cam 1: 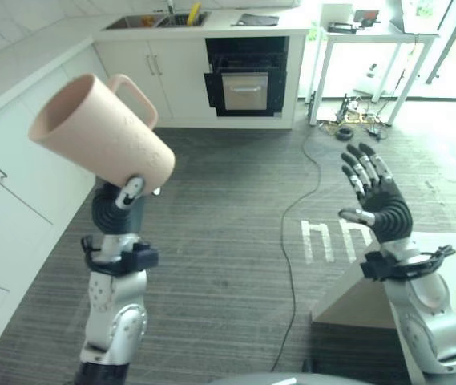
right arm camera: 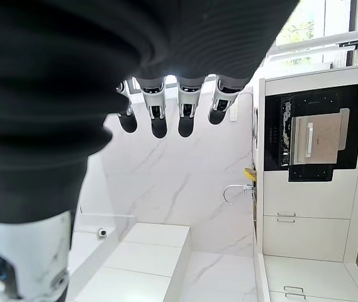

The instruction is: Place the dishes in the dishwasher.

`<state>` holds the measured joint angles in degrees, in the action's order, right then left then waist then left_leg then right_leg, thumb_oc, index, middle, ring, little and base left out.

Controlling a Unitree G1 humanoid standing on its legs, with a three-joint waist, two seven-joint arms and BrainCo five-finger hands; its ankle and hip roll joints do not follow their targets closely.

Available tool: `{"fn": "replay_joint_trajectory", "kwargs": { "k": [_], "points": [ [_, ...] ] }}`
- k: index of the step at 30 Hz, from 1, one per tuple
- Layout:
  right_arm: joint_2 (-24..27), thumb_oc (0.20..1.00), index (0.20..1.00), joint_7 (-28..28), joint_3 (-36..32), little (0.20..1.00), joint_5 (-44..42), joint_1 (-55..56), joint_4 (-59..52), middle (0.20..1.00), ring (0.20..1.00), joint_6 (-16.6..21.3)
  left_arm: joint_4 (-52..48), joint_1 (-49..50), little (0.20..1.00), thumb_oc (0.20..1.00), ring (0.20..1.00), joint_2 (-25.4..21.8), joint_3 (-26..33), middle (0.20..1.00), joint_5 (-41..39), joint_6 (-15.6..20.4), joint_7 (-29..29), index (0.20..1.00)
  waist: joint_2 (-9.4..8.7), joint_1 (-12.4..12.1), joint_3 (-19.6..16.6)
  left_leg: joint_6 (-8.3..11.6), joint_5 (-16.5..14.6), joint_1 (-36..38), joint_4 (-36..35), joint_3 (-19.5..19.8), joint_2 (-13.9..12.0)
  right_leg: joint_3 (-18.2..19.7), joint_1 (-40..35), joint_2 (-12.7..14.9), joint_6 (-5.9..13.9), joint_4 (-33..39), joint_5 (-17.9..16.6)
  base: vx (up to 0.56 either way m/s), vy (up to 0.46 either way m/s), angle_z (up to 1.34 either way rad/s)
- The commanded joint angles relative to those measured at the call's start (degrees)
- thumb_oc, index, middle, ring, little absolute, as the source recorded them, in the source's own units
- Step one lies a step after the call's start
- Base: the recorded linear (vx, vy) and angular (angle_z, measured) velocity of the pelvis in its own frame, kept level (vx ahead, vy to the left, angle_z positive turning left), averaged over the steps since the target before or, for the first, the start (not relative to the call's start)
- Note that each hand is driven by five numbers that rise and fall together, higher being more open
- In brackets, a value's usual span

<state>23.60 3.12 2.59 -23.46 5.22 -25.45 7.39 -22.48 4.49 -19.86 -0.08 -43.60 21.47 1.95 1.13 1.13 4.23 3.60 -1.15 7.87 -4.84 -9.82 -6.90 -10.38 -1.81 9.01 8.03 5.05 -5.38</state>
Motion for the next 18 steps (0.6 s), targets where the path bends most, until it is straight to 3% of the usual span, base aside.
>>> {"fn": "replay_joint_trajectory", "kwargs": {
  "k": [1,16,18],
  "points": [
    [0.2,1.000,1.000,0.8,-0.5,1.000,2.3,-1.7,-3.3,1.000,1.000,2.0,-2.5,-1.4,0.200,0.200,0.200,-2.8,2.8,0.200,1.5,3.6,0.7,0.200,-2.77,0.7,-1.8,-3.23,-4.3,-1.5,-0.2,4.2,3.1,3.1,-3.5,-5.0,-3.88,-0.1,8.0,0.05,0.000,0.02],
    [-1.1,1.000,1.000,-1.3,2.4,1.000,1.3,-1.1,-2.6,1.000,1.000,1.5,-2.9,-0.5,0.200,0.200,0.200,-3.0,1.8,0.200,1.1,1.2,1.7,0.200,-2.59,0.9,-0.5,-2.89,-3.9,-0.4,-0.2,3.6,2.6,3.7,-3.8,-5.5,-4.61,-0.1,8.1,0.07,-0.058,0.04],
    [-1.4,1.000,1.000,-1.0,2.1,1.000,-2.7,-0.9,-2.0,1.000,1.000,1.5,-2.4,0.4,0.200,0.200,0.200,-2.9,2.2,0.200,1.4,1.6,1.7,0.200,-3.09,0.9,0.5,-2.58,-4.9,-1.7,5.0,2.7,2.9,3.9,-3.9,-5.3,-5.15,-0.1,7.6,0.10,-0.167,-0.03]
  ]
}}
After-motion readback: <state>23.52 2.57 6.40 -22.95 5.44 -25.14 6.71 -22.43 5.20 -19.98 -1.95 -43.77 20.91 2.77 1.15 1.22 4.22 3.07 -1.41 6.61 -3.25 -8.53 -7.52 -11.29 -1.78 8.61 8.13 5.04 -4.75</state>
